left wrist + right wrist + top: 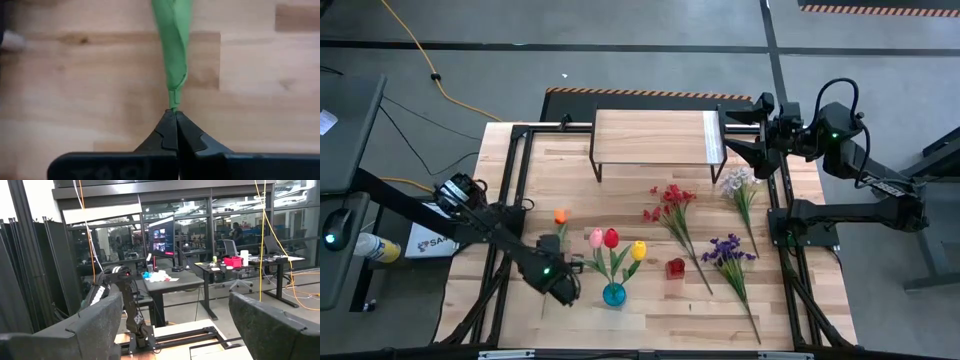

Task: Pick and place flowers into a vace then onto a shelf
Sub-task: Put the orange tulip into the blue transparent vase

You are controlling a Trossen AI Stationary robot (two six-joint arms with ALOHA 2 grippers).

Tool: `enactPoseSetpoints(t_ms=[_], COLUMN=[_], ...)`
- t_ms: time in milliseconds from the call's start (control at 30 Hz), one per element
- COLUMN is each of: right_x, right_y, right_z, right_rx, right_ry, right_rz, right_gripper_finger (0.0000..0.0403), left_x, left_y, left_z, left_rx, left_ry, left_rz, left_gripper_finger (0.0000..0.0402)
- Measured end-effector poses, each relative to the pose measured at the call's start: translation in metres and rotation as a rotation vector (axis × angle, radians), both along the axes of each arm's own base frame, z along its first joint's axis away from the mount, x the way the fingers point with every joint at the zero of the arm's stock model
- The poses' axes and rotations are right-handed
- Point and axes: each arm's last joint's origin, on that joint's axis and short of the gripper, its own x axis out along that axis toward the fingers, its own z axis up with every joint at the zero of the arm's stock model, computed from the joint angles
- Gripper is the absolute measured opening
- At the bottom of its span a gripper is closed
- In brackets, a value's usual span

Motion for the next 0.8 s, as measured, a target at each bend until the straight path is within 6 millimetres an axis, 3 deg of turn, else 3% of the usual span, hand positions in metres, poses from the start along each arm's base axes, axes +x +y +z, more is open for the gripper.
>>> enactPoseSetpoints(t_ms=[233, 600, 800], right_x=[0.0, 0.0, 0.0], right_y=[0.0, 0.0, 0.0], right_z=[0.0, 0.0, 0.0], right_rx=[-0.002, 0.001, 0.002], right_ry=[0.0, 0.0, 0.0], right_rz=[0.0, 0.0, 0.001], right_gripper_finger=[0.0354, 0.0354, 0.0353], left_x=[-0.009, -0.027, -0.03], left_y=[-0.03, -0.06, -0.067], left_z=[0.033, 0.121, 0.14], left_rx=[0.02, 0.025, 0.002], left_ry=[-0.048, -0.024, -0.136], left_rz=[-0.038, -0.142, -0.195], left_gripper_finger=[0.0021, 0.0021, 0.0021])
